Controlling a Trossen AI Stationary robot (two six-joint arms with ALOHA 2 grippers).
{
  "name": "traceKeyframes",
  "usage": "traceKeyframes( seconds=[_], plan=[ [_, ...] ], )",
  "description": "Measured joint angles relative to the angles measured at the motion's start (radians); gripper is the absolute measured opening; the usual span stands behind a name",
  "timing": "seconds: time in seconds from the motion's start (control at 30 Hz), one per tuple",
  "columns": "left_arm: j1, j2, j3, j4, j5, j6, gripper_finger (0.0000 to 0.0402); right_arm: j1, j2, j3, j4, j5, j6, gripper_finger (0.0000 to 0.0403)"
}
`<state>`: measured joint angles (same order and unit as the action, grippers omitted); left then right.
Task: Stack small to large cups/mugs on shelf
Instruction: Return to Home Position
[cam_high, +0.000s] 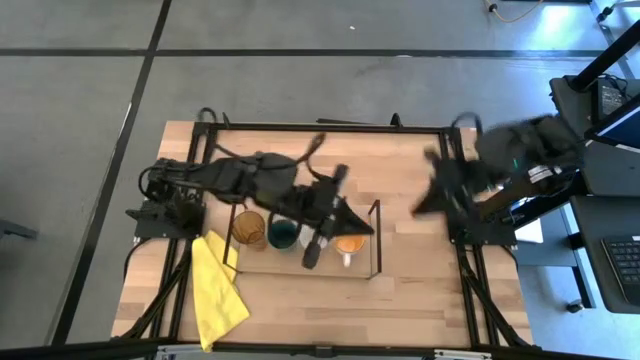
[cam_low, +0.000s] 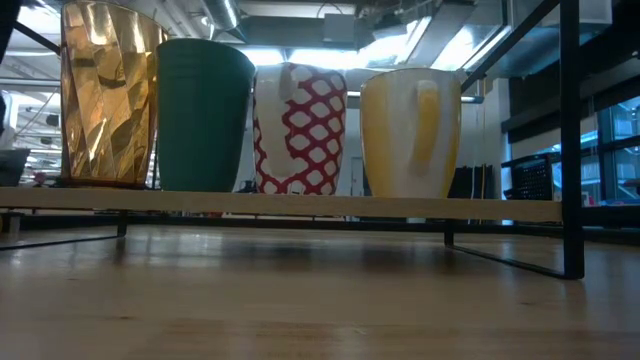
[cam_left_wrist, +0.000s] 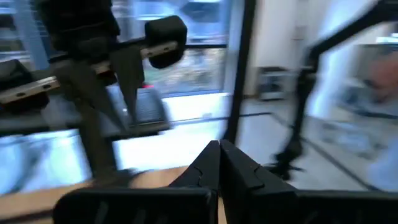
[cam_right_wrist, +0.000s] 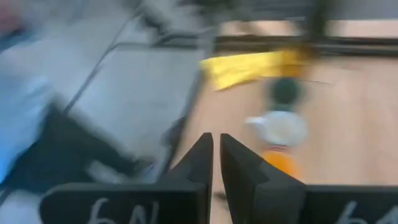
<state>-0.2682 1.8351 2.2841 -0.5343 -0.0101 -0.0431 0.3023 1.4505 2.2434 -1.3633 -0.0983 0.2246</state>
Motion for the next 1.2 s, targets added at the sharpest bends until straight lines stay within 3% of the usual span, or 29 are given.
traceKeyframes(
  seconds=[0.1, 0.2, 0.3, 0.4, 0.5, 0.63, 0.8, 1.0, 1.2],
  plan=[
    [0.047, 0.006, -0.086, 0.163, 0.179, 0.019, 0.0000, 0.090, -0.008, -0.061, 0.071, -0.082, -0.072, 0.0032],
    [0.102, -0.001, -0.206, 0.389, 0.309, -0.004, 0.0000, 0.131, -0.038, -0.182, 0.293, -0.204, -0.188, 0.0032],
    [0.154, -0.004, -0.318, 0.583, 0.405, -0.091, 0.0000, 0.102, -0.110, -0.364, 0.555, -0.375, -0.237, 0.0032],
    [0.207, -0.042, -0.396, 0.643, 0.447, -0.181, 0.0000, 0.019, -0.224, -0.555, 0.615, -0.397, -0.187, 0.0032],
    [0.278, -0.141, -0.429, 0.546, 0.439, -0.198, 0.0000, -0.066, -0.361, -0.701, 0.700, -0.387, -0.126, 0.0032],
    [0.321, -0.234, -0.434, 0.419, 0.356, -0.411, 0.0000, -0.125, -0.557, -0.788, 0.818, -0.350, -0.077, 0.0032],
    [0.254, -0.286, -0.435, 0.435, 0.345, -0.306, 0.0000, -0.129, -0.706, -0.855, 0.818, -0.221, -0.037, 0.0032],
    [0.206, -0.334, -0.436, 0.321, 0.118, -0.229, 0.0000, -0.129, -0.807, -0.930, 0.872, -0.244, -0.033, 0.0032],
    [0.126, -0.414, -0.434, 0.140, -0.054, -0.273, 0.0000, -0.129, -0.852, -1.006, 0.825, -0.274, 0.087, 0.0032]
  ],
)
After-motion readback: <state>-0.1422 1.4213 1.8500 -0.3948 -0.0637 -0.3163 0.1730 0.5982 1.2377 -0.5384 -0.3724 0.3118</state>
